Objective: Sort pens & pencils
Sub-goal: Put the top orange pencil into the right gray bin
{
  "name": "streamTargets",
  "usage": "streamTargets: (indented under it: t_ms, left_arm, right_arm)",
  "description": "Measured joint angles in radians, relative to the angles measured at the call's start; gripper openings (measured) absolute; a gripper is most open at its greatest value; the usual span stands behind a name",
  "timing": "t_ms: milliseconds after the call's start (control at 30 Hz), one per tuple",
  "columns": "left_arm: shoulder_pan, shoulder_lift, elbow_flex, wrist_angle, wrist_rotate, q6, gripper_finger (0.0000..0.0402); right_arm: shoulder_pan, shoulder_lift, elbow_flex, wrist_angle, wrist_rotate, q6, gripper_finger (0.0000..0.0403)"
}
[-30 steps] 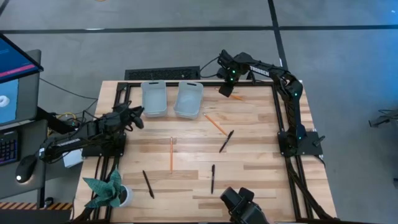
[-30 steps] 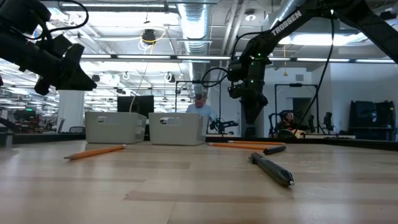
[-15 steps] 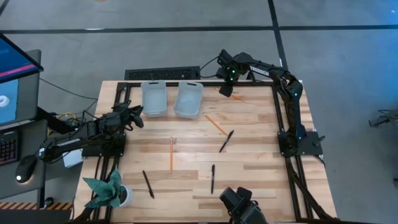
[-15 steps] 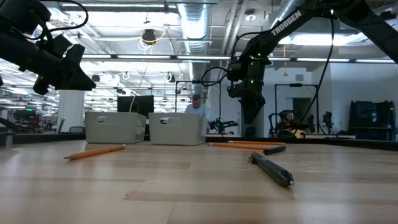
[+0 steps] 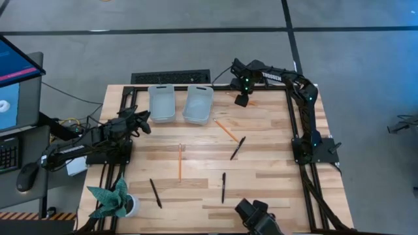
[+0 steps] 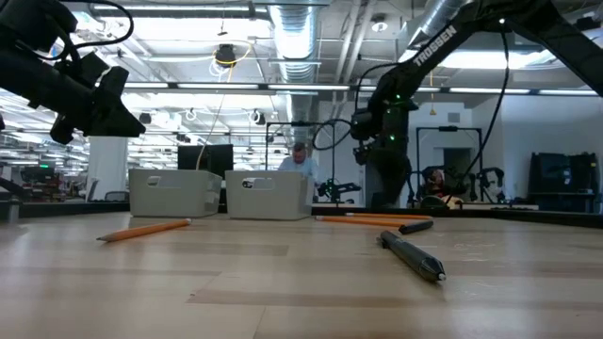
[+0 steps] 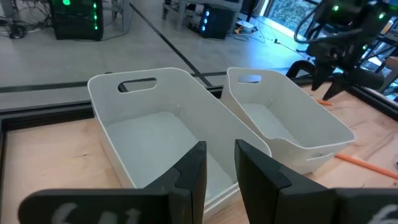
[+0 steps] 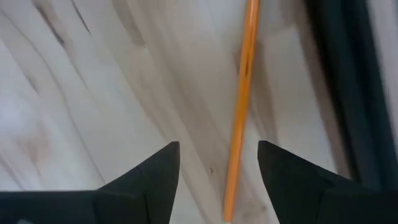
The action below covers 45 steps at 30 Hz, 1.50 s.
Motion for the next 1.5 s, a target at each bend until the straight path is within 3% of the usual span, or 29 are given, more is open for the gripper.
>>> streamTargets:
  t_ms: [500,1100,1300,1500]
  left_arm:
    - [0.000,0.000,0.000,0.000,0.000,-0.025,0.0073]
    - [0.000,0.000,0.000,0.000,-0.002,-0.045,0.0073]
    - [0.000,0.000,0.000,0.000,-0.004,-0.046,0.0073]
    - [0.000,0.000,0.000,0.000,-0.004,-0.049,0.0073]
  right_arm:
    - [-0.025,0.000,-0.120,0.094,0.075,-0.010,0.0233]
    - [-0.022,-0.004,-0.152,0.109,0.080,-0.035,0.0074]
    - [-0.022,-0.002,-0.153,0.109,0.080,-0.036,0.0048]
    - [-0.021,-0.002,-0.153,0.109,0.080,-0.035,0.0049]
